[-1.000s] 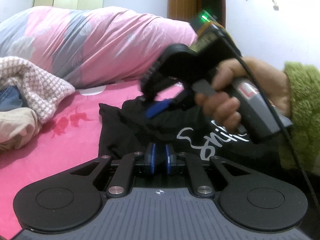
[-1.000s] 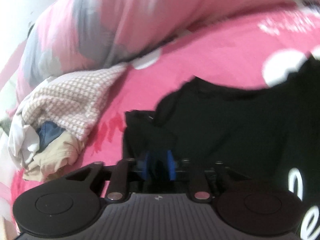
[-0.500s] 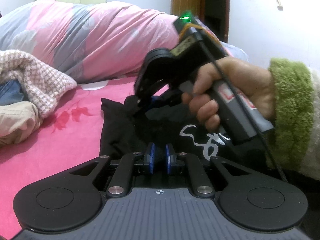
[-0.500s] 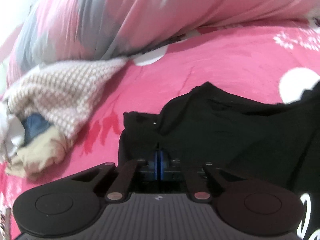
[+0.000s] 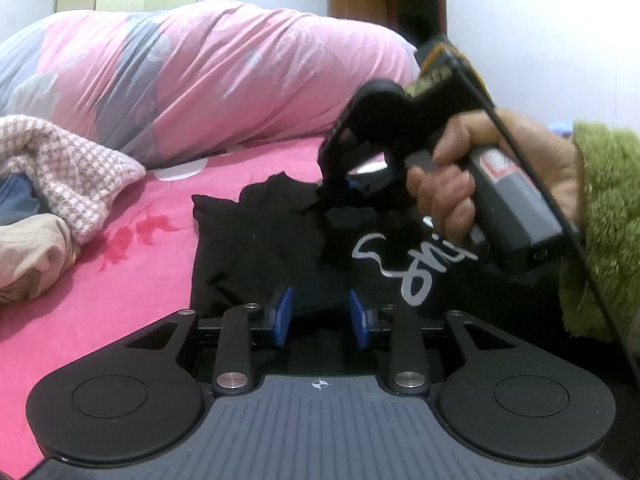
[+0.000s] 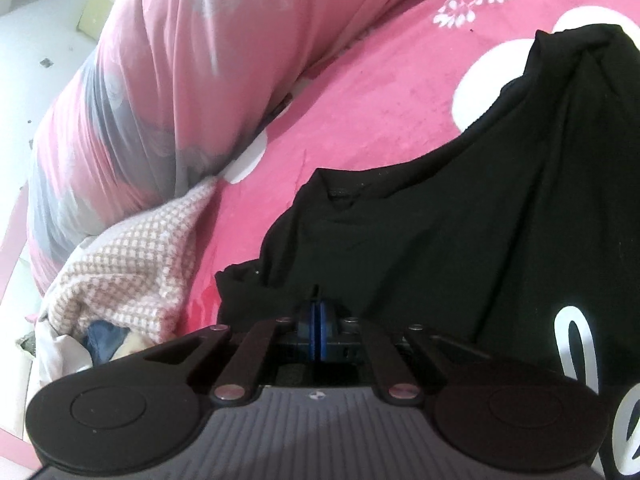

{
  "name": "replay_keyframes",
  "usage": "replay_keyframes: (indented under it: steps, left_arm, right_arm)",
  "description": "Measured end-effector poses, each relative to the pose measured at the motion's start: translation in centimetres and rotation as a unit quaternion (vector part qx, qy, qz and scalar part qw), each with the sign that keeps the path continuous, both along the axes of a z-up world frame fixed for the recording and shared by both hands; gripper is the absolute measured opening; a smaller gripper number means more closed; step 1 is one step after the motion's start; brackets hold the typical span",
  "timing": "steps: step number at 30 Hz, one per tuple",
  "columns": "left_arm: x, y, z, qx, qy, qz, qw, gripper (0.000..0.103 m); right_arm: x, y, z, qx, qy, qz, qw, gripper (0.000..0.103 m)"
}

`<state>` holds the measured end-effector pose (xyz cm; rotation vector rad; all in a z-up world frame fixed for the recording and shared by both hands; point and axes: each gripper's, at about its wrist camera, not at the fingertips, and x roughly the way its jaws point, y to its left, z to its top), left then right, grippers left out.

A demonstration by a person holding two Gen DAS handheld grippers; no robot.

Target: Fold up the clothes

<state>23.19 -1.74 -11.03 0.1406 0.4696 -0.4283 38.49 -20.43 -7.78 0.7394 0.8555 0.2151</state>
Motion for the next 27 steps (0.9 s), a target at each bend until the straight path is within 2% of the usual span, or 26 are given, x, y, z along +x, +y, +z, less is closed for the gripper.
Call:
replay_keyframes:
  steps: [4,11,14,19,22,25,27]
  left_arm:
    - [-0.3,-1.0,-0.1,0.029,-0.003,-0.018,0.9994,0.031]
    - [-0.1,-3.4,-0.9,0.115,0.006,-0.025,0.9931,0.032]
    - [-0.2,-4.0,-0.7,0.137,-0.001,-0.021,0.9904,0.022]
    - [0.6,-2.5,0.5,0.068,0.038,-0.002,0.997,0.01]
    - [0.8,-0.6,1.8,0.001,0.051,0.006,0.9987,0.007]
    - [1.0,1.9,3.2,-0.058,0.049,0.026,0.9968,0.006]
    - [1.3,4.1,3.8,-0.106,0.059,0.05,0.9914,0.006]
  right_arm:
    - [-0.2,0.0,0.7,0.018,-0.011,0.003,1.0,0.002]
    - [-0.3,-0.4,0.5,0.04,0.003,0.01,0.999,0.002]
    - [-0.5,-0.7,0.6,0.047,0.001,0.015,0.999,0.002]
    - [-0.6,-0.6,1.9,0.044,-0.011,0.022,0.999,0.002]
    - [-0.4,0.2,3.6,0.036,-0.03,0.031,0.998,0.002]
    - [0.1,1.6,5.5,0.024,-0.05,0.046,0.997,0.002]
    - [0.9,3.4,6.6,0.015,-0.062,0.063,0.996,0.002]
